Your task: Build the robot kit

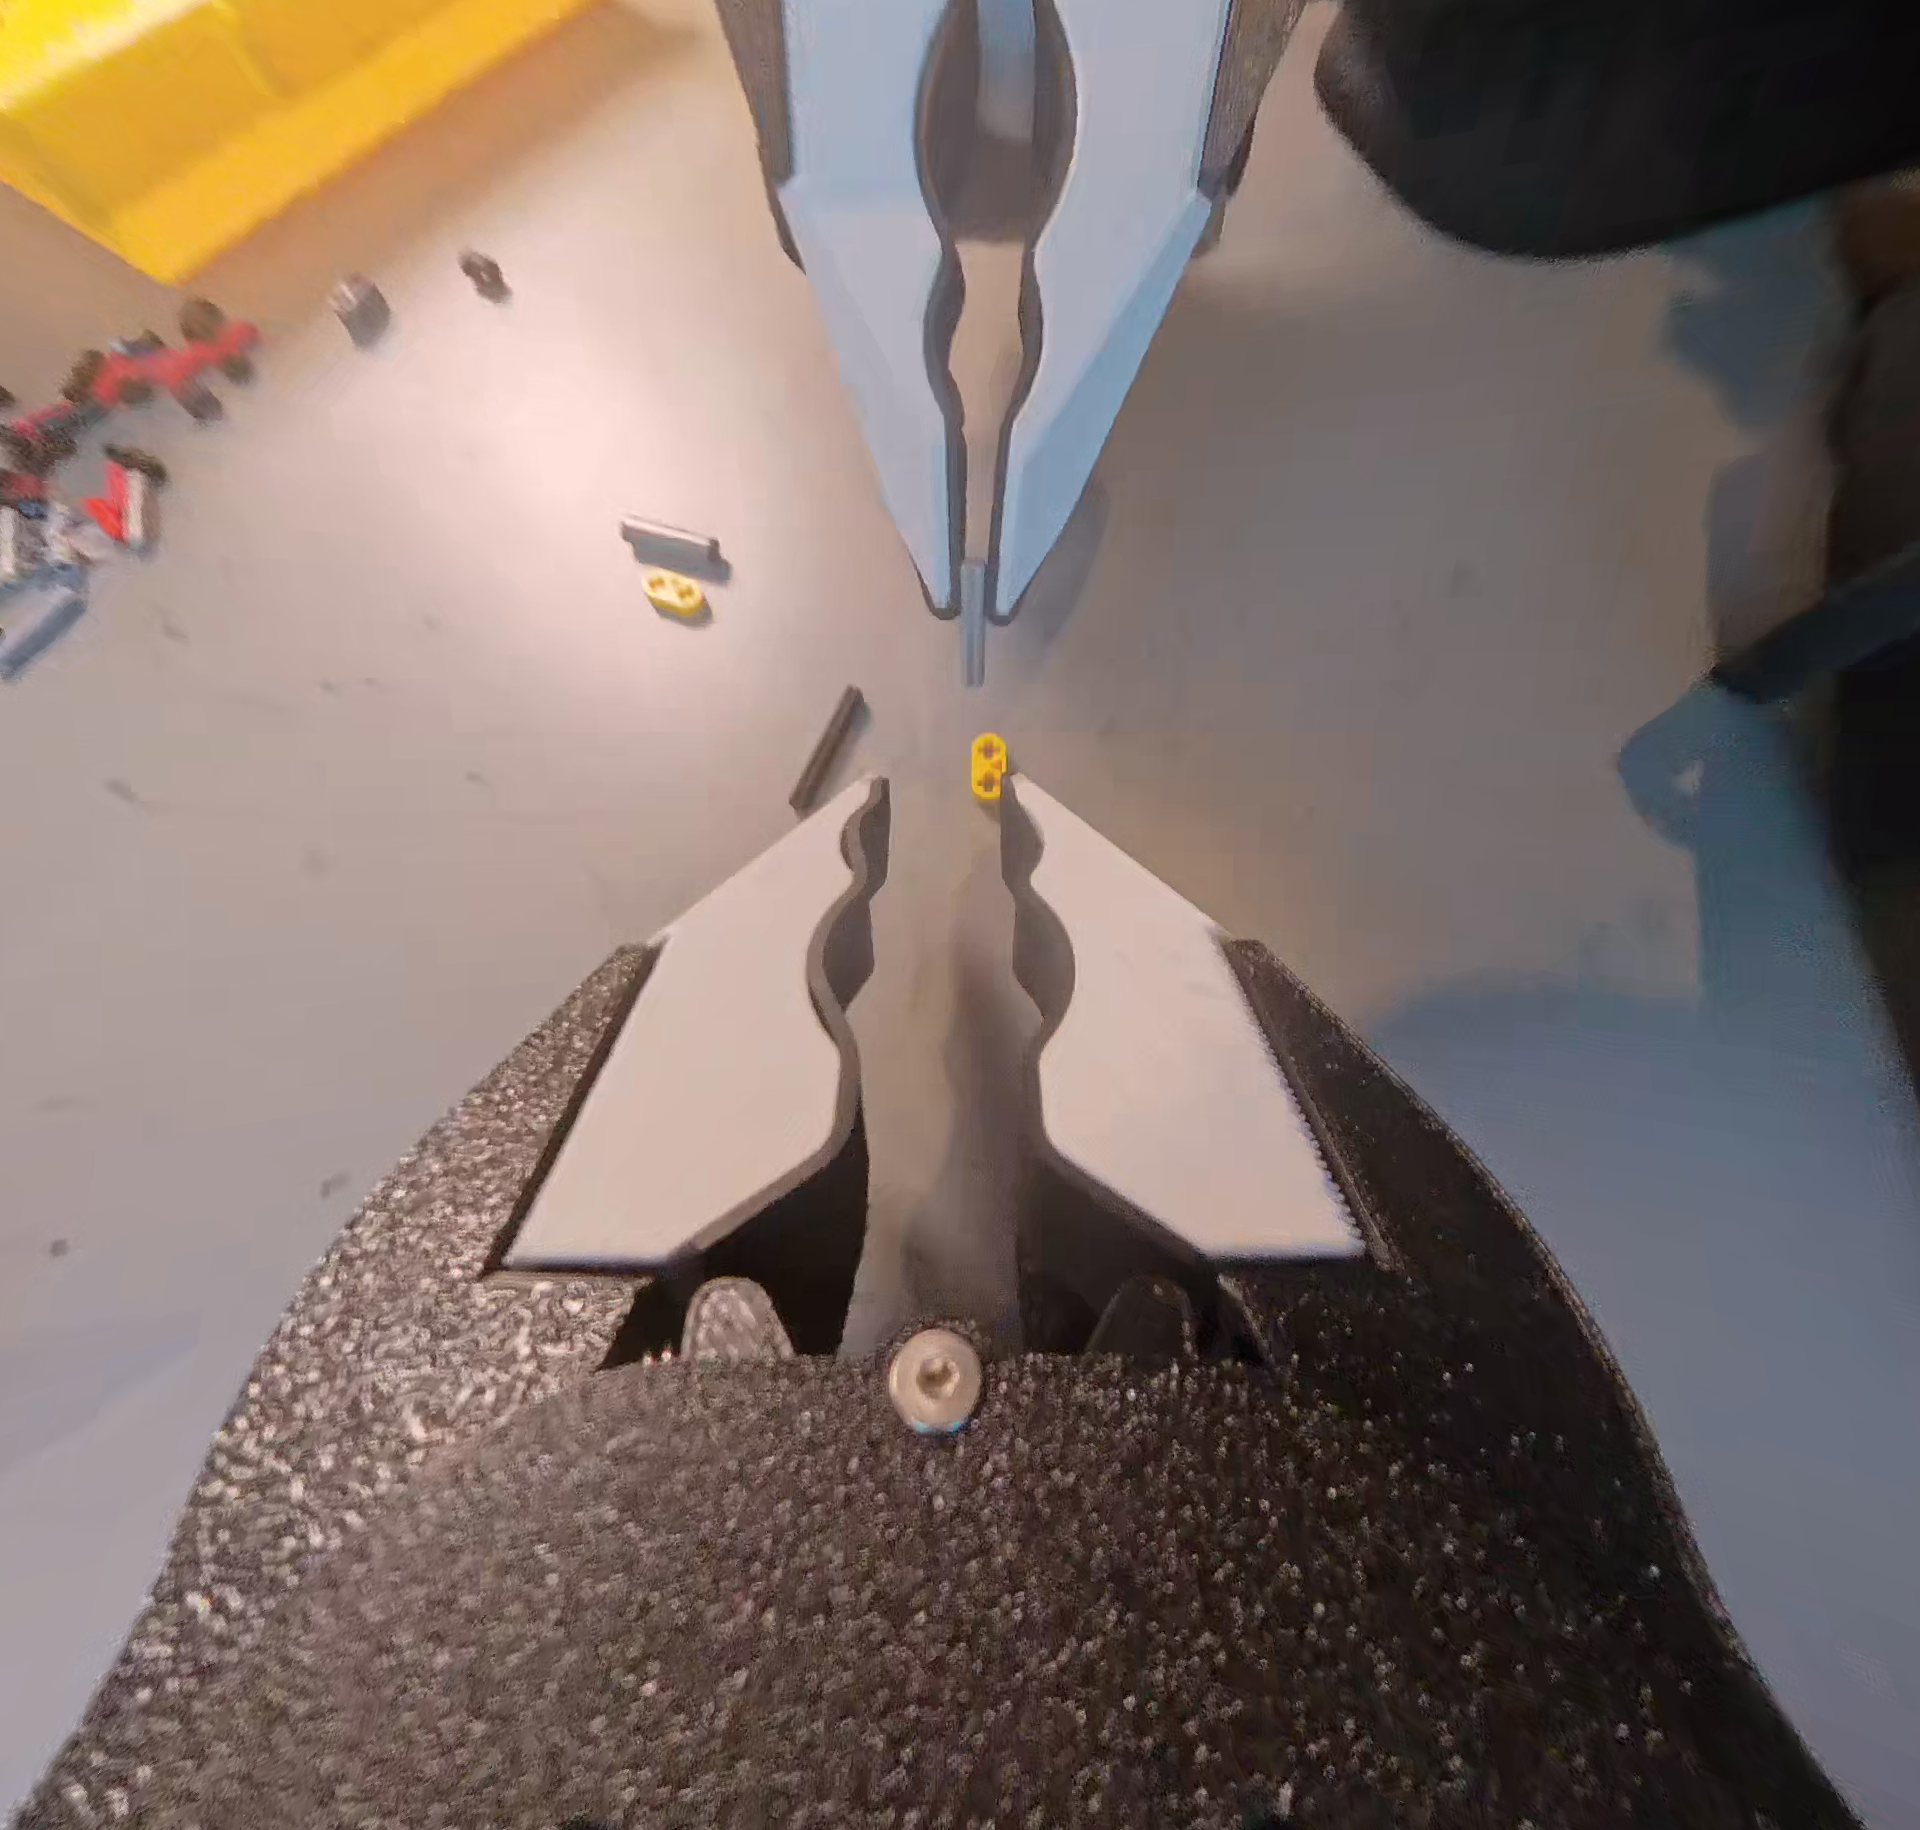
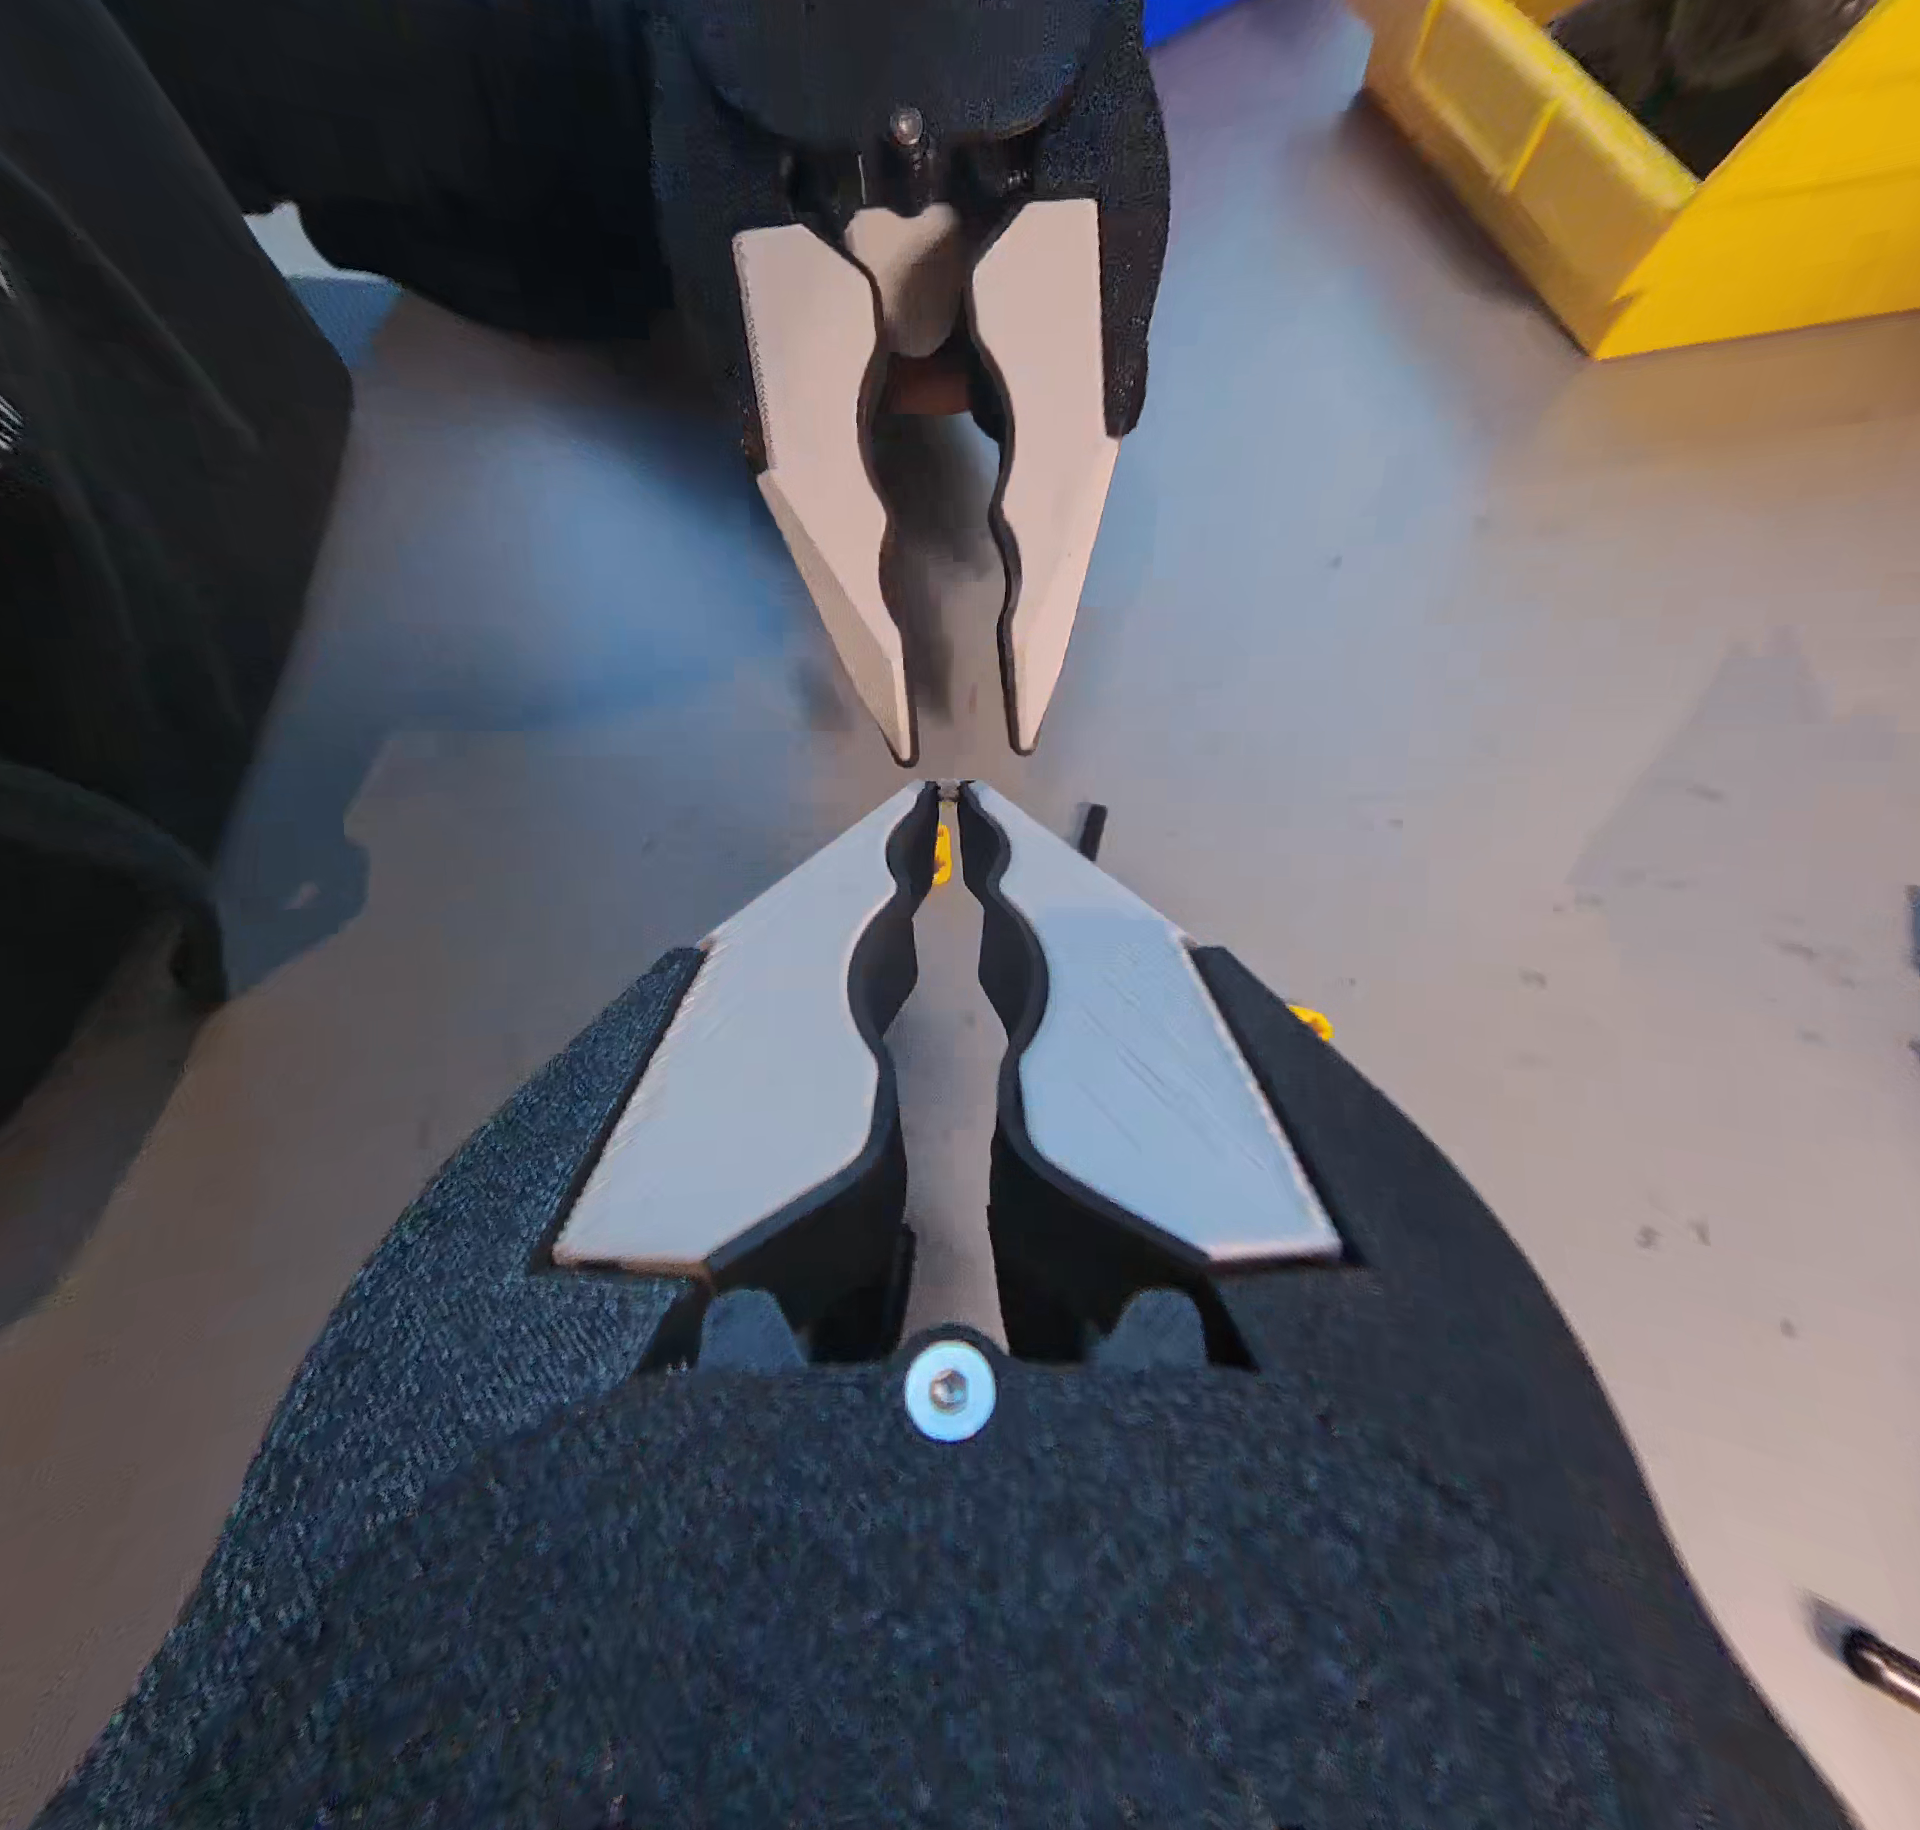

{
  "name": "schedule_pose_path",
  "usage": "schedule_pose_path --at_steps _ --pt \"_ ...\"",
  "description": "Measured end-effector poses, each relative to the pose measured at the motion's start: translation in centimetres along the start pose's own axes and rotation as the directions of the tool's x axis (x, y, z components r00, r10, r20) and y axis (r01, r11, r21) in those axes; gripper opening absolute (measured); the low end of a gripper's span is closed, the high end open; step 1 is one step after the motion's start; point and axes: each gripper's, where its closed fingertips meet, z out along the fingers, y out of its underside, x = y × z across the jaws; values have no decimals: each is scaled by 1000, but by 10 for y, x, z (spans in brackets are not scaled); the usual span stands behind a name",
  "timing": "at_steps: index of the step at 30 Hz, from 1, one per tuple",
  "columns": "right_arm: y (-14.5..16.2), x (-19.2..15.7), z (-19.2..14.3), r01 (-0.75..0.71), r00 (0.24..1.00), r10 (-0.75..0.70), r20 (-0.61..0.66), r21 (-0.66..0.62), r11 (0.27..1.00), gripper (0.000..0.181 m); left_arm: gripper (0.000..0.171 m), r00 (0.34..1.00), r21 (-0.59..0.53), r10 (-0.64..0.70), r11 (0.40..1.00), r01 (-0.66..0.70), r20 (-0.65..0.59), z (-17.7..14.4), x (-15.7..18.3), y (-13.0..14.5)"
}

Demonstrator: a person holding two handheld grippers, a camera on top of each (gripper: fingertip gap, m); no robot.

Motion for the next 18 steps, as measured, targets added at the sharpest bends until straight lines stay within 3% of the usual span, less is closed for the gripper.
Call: schedule_pose_path --at_steps 4,18 --pt "13 -1 11 2 1000 -2 1 -85 996 3 17 1000 -97 21 995 -23 -17 15 7 13" --pt "23 -2 16 -19 1000 17 -9 -200 980 3 6 1000 -121 28 992 -27 6 22 10 13"
